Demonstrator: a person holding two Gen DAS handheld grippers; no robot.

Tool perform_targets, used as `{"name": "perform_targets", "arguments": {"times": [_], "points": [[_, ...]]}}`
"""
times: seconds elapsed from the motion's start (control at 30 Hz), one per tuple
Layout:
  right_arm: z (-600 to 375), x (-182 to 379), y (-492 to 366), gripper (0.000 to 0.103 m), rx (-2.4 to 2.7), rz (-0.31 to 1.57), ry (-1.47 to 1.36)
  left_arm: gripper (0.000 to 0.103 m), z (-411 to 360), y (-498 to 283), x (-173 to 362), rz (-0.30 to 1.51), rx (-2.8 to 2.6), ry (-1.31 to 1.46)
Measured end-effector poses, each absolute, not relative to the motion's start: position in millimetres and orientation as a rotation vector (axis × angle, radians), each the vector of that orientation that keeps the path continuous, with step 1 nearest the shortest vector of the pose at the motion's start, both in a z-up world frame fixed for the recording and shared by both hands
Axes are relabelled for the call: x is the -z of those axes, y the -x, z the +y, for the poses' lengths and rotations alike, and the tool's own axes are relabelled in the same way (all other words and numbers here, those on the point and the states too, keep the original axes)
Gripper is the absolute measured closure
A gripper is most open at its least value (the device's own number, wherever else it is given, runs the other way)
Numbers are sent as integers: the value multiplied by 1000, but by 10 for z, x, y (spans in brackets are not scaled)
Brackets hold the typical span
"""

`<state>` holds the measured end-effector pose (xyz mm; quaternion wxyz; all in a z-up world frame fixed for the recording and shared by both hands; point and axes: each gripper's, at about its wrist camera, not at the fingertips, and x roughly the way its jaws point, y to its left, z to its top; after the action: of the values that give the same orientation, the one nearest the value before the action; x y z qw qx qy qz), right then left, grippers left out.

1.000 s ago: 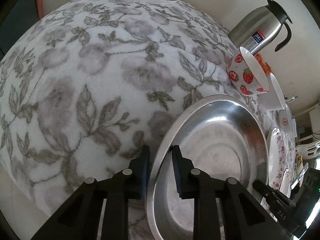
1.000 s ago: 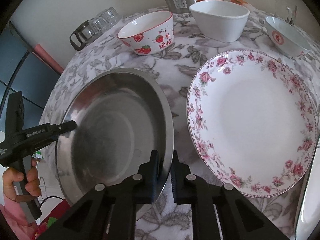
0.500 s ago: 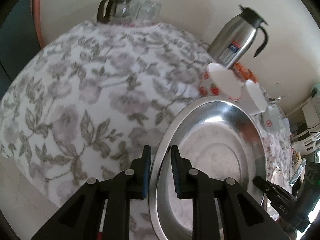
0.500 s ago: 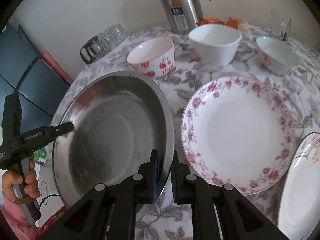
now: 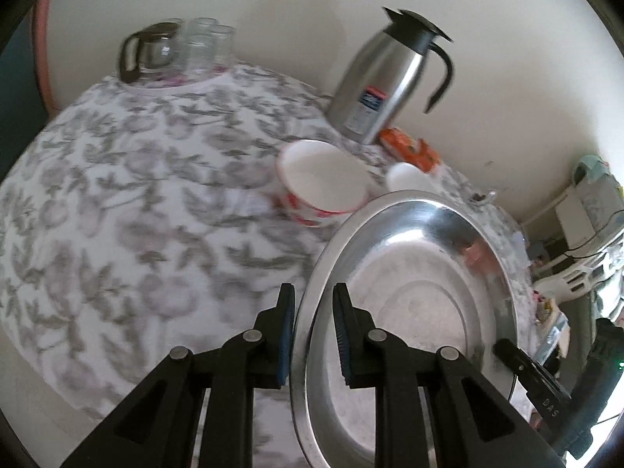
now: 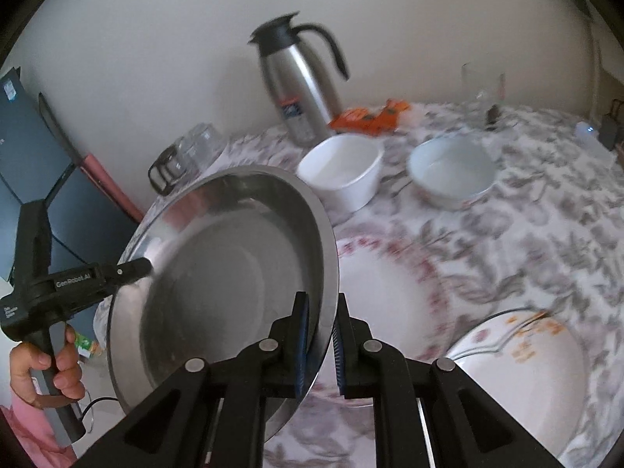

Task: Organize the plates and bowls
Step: 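Lift the steel basin with the left gripper and hold it raised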

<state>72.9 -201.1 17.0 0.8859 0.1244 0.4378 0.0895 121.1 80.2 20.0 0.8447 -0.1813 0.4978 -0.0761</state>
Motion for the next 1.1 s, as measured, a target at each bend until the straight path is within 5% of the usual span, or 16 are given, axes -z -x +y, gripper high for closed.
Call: {"name": "perform_targets", "arguments": {"times": [0.4,1.1], "points": [[-2739,-50,-753,90,-39,922,-299,83,-15,-1400,-58,1071,225,331],[-2762,370,-874,90,21,987,-254,83,-23,-1485,505,1126,214,431]]}}
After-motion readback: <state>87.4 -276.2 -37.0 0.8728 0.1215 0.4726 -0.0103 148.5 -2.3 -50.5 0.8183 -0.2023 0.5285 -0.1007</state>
